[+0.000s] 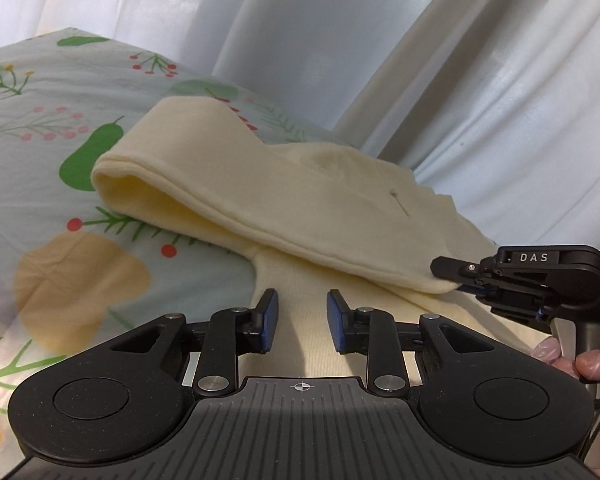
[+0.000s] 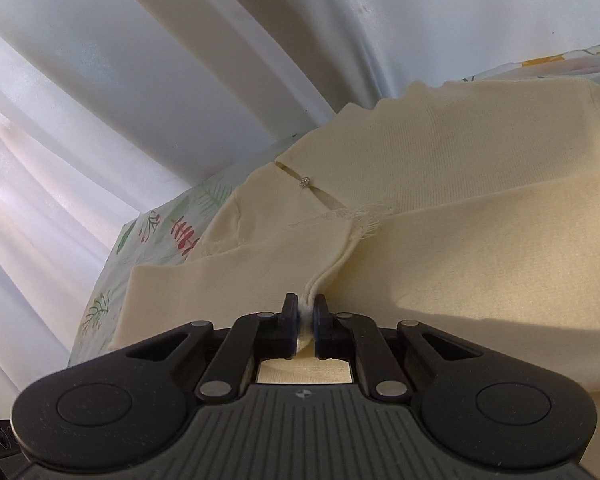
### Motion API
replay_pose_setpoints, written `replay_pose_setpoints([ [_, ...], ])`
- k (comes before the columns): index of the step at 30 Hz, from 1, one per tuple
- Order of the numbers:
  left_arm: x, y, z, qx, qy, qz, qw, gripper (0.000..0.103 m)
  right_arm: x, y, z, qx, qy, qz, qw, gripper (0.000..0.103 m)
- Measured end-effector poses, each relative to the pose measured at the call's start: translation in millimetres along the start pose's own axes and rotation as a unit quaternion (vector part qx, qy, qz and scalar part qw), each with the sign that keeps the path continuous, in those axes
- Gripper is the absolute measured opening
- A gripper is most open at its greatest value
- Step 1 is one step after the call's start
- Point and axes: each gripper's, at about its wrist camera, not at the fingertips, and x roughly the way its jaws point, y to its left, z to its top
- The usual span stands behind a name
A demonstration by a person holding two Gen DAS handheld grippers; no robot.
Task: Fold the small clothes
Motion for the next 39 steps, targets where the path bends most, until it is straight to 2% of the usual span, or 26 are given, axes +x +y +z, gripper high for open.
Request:
replay_pose_setpoints([
  [2, 1.2, 1.1, 5.3, 0.001, -0.002, 0.007, 1.0, 0.019, -6.0, 6.8, 0.5, -0.032, -0.022, -0.013, 0.999, 0.006],
  [4, 3.1, 5.4, 12.3, -0.009, -0.007, 0.012, 0.9999, 0.018, -21.9, 10.6, 0.7, -0.046, -0.055, -0.021, 0.997, 0.006],
  [8, 11.9, 15.7, 26.2, -0.038, -0.01, 0.014, 0.9991, 0.017, -76.3, -5.4, -0.2, -0.053, -0.13, -0.05, 0.989, 0.006],
  [10, 16.9, 18.8, 29.8, -0.049, -0.011, 0.01, 0.9987, 0.008, -90.2, -17.7, -1.9, -0.052, -0.143, -0.081, 0.985, 0.006],
  [11, 18.6, 18.8, 31.6, -0.052, -0.01, 0.01, 0.9986, 0.004, -96.3, -28.4, -2.2, -0.044, -0.145, -0.1, 0.983, 0.006],
  [14, 19.1, 16.9, 32.3, -0.057, -0.01, 0.008, 0.9983, 0.004, -106.9, -61.3, -4.0, -0.014, -0.143, -0.147, 0.979, 0.006],
  [18, 24.2, 10.1, 28.3, -0.044, 0.003, -0.001, 0.999, 0.004, -112.0, -96.7, -8.2, 0.035, -0.12, -0.186, 0.974, 0.006],
  [24, 32.2, 3.3, 26.0, -0.018, 0.01, 0.009, 0.9997, 0.004, -111.3, -125.7, -14.9, 0.118, -0.112, -0.123, 0.979, 0.011],
  [28, 34.8, -0.5, 26.7, -0.007, 0.01, 0.016, 0.9998, 0.005, -106.8, -114.0, -13.0, 0.088, -0.125, -0.137, 0.979, 0.006],
  [30, 35.5, -0.6, 26.9, -0.005, 0.011, 0.017, 0.9998, 0.005, -118.4, -98.7, -11.8, 0.045, -0.16, -0.161, 0.973, 0.006],
  [33, 36.5, 1.0, 25.8, -0.005, 0.009, 0.013, 0.9999, 0.005, -138.0, -83.9, -13.1, -0.002, -0.202, -0.203, 0.958, 0.006],
  [35, 37.0, 1.8, 25.7, -0.01, 0.01, 0.011, 0.9998, 0.005, -136.1, -85.1, -11.8, -0.025, -0.19, -0.23, 0.954, 0.007],
  [37, 35.8, 0.7, 26.4, -0.013, 0.017, 0.013, 0.9997, 0.005, -130.5, -94.9, -9.9, -0.017, -0.156, -0.247, 0.956, 0.008],
  [39, 30.2, -1.2, 26.6, -0.005, 0.019, 0.012, 0.9997, 0.006, -140.6, -105.2, -14.1, 0.021, -0.154, -0.221, 0.963, 0.011],
])
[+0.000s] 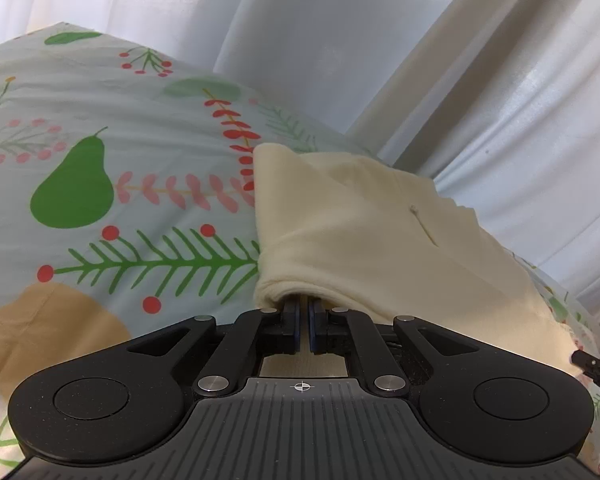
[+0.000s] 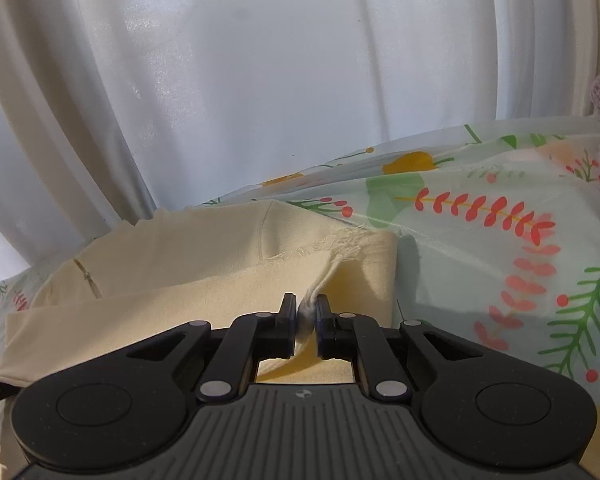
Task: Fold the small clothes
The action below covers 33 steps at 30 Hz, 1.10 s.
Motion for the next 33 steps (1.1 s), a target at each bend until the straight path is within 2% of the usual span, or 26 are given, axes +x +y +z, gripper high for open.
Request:
replay_pose_setpoints([
  [1, -4.1, -0.8, -0.9, 0.007, -0.003, 0.001, 1.0, 0.006, -7.2, -5.1, -1.0, 0.015, -0.001, 0.016, 1.0, 0.024],
  [2, -8.2, -1.3, -2.1, 0.012, -0.005, 0.002, 0.9999, 0.006, -16.0, -10.3, -3.7, 0.034, -0.003, 0.033, 0.999, 0.042],
  [3, -12.0, -1.6, -3.3, 0.016, -0.006, 0.002, 0.9998, 0.006, -21.8, -14.9, -6.4, 0.054, -0.003, 0.047, 0.997, 0.049],
  [4, -15.7, -2.2, -4.6, 0.018, -0.007, -0.001, 0.9998, 0.006, -26.4, -19.9, -10.3, 0.077, 0.003, 0.066, 0.995, 0.053],
  [7, -19.7, -8.1, -8.8, 0.013, 0.002, -0.029, 0.9995, 0.006, -25.4, -31.0, -26.7, 0.143, 0.043, 0.106, 0.983, 0.053],
  [9, -14.4, -15.6, -11.2, 0.017, 0.012, -0.044, 0.9988, 0.006, -12.4, -36.6, -36.4, 0.187, 0.07, 0.111, 0.974, 0.052],
  [10, -9.1, -21.6, -11.9, 0.026, 0.017, -0.044, 0.9985, 0.006, -6.1, -37.1, -38.9, 0.204, 0.075, 0.111, 0.97, 0.045],
  [11, -4.4, -26.7, -12.6, 0.034, 0.021, -0.043, 0.9983, 0.006, -0.4, -36.9, -40.4, 0.217, 0.076, 0.115, 0.966, 0.031],
  [12, 1.0, -30.7, -12.9, 0.04, 0.025, -0.042, 0.998, 0.006, 6.2, -35.6, -41.1, 0.229, 0.078, 0.111, 0.964, 0.024],
  [13, 6.5, -33.6, -13.2, 0.043, 0.03, -0.039, 0.9979, 0.006, 10.7, -34.6, -40.6, 0.236, 0.08, 0.104, 0.963, 0.008],
  [14, 11.1, -35.4, -13.1, 0.044, 0.034, -0.035, 0.9979, 0.006, 15.6, -31.1, -40.3, 0.238, 0.08, 0.1, 0.963, 0.007],
  [17, 19.8, -38.7, -10.7, 0.052, 0.027, -0.021, 0.9981, 0.006, 20.1, -18.4, -29.5, 0.191, 0.057, 0.084, 0.976, 0.006],
  [20, 24.6, -39.6, -6.9, 0.06, 0.018, -0.007, 0.998, 0.008, 18.0, -6.4, -18.4, 0.127, 0.011, 0.063, 0.99, 0.006],
  [24, 19.4, -37.7, -3.6, 0.067, 0.04, -0.007, 0.9969, 0.009, 19.6, -2.9, -25.7, 0.11, 0.037, 0.059, 0.991, 0.008],
  [26, 8.0, -38.4, -2.7, 0.085, 0.065, -0.009, 0.9942, 0.012, 8.6, 0.0, -32.3, 0.078, 0.062, 0.055, 0.993, 0.013],
  [29, -18.2, -41.9, 4.1, 0.099, 0.065, -0.041, 0.9921, 0.024, -21.1, 0.3, -35.4, 0.041, 0.051, 0.082, 0.995, 0.013],
  [31, -29.1, -50.9, 13.8, 0.108, 0.045, -0.057, 0.9915, 0.033, -36.0, 9.5, -26.6, 0.005, 0.014, 0.075, 0.997, 0.013],
  [33, -25.7, -64.2, 21.3, 0.124, 0.024, -0.061, 0.9901, 0.036, -35.7, 25.7, -15.1, -0.045, -0.02, 0.06, 0.997, 0.022],
])
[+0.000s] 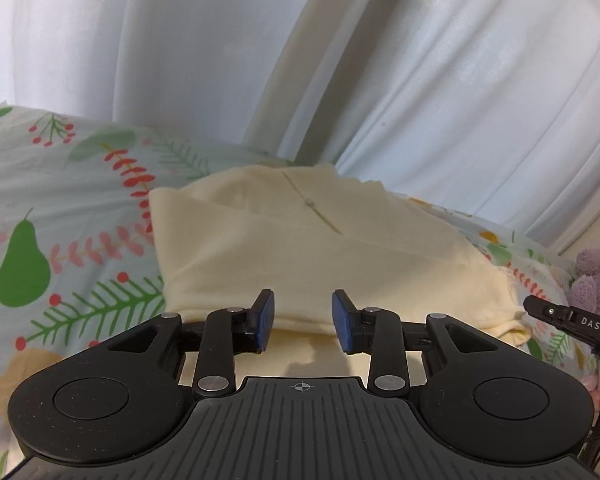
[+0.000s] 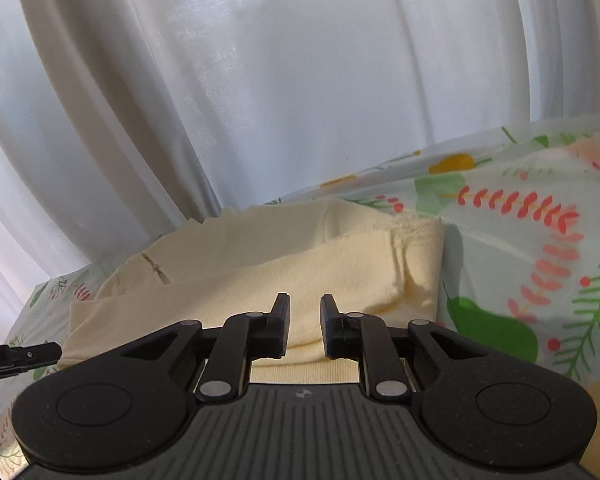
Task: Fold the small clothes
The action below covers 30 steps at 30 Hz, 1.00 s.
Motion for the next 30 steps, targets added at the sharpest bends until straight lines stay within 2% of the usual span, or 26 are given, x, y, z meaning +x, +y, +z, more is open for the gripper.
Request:
replay_pose_setpoints([
  [1, 8.7, -5.7, 3.4, 0.008, -0.001, 0.007, 0.9999, 0.035, 5.8, 6.0, 3.0, -0.02, -0.004, -0.002, 1.0, 0.027],
  [3, 32.9, -16.6, 5.6, 0.027, 0.013, 0.028, 0.9992, 0.028, 33.3, 17.7, 10.3, -0.054, 0.005, -0.004, 0.999, 0.027],
  [4, 45.6, -21.8, 4.8, 0.04, 0.026, 0.038, 0.9981, 0.026, 45.3, 21.9, 9.9, -0.066, 0.017, -0.003, 0.998, 0.026],
  [5, 56.0, -25.0, 1.8, 0.051, 0.04, 0.04, 0.9971, 0.018, 57.4, 26.4, 7.3, -0.084, 0.034, -0.01, 0.996, 0.026],
  [6, 65.0, -26.1, -2.4, 0.055, 0.055, 0.038, 0.9963, 0.015, 67.7, 29.8, 2.5, -0.101, 0.051, -0.025, 0.993, 0.025],
  [7, 71.6, -25.4, -6.6, 0.054, 0.06, 0.034, 0.9962, 0.016, 76.0, 31.0, -3.7, -0.113, 0.07, -0.042, 0.99, 0.022],
  [8, 72.8, -25.5, -9.6, 0.058, 0.043, 0.04, 0.9966, 0.017, 76.7, 31.5, -9.9, -0.129, 0.053, -0.048, 0.989, 0.02],
  [10, 75.8, -28.8, -8.7, 0.073, 0.041, 0.049, 0.9953, 0.016, 77.9, 33.6, -15.5, -0.164, 0.037, -0.058, 0.984, 0.019],
  [15, 84.7, -27.9, -5.7, 0.065, 0.02, 0.064, 0.9956, 0.014, 86.8, 27.5, -10.4, -0.17, 0.02, -0.077, 0.982, 0.019],
  [18, 84.2, -28.1, -8.5, 0.064, 0.009, 0.067, 0.9956, 0.014, 86.4, 28.1, -12.7, -0.17, 0.015, -0.079, 0.982, 0.019],
  [22, 71.5, -31.8, -12.4, 0.077, 0.02, 0.08, 0.9936, 0.016, 64.3, 28.6, -14.0, -0.147, 0.028, -0.065, 0.987, 0.019],
  [24, 63.9, -32.3, -16.5, 0.084, 0.018, 0.08, 0.9931, 0.03, 49.9, 27.5, -22.3, -0.15, 0.03, -0.056, 0.987, 0.019],
  [26, 63.7, -31.5, -20.1, 0.087, 0.019, 0.082, 0.9926, 0.032, 47.5, 26.6, -33.0, -0.178, 0.039, -0.067, 0.981, 0.019],
  [30, 67.5, -35.0, -23.2, 0.099, 0.01, 0.093, 0.9906, 0.033, 50.9, 26.0, -39.9, -0.215, 0.026, -0.076, 0.973, 0.019],
])
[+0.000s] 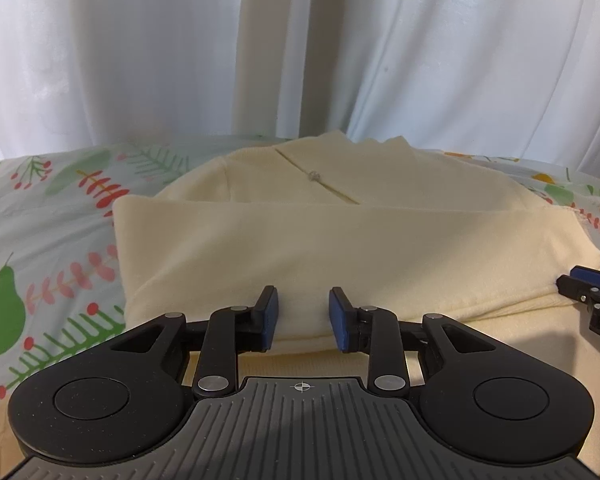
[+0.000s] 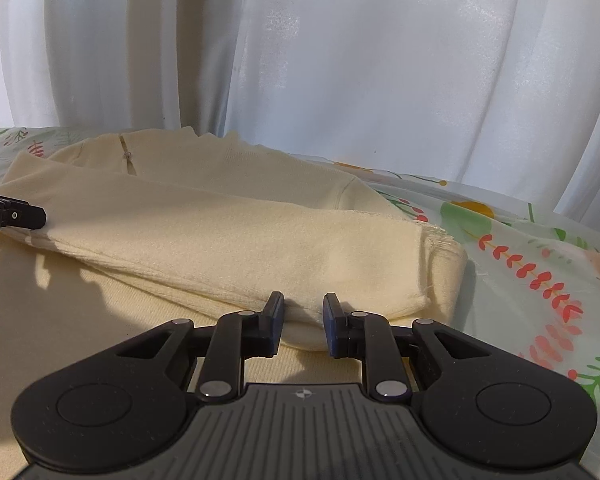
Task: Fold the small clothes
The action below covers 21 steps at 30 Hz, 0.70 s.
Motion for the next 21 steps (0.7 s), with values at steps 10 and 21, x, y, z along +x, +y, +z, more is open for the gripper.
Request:
replay_pose_setpoints([
  [10, -46.9, 3.0, -26.5, -0.012, 0.057, -0.013, 0.9982, 0.042, -46.7, -18.8, -19.9, 0.08, 0.064, 0.079, 0.992, 0.025],
  [21, -177.8, 53.3, -146.5, -0.11, 0.159, 0.011, 0.981, 0.057, -202.6, -66.5, -156.3, 0.235, 0.169, 0.11, 0.951, 0.037],
])
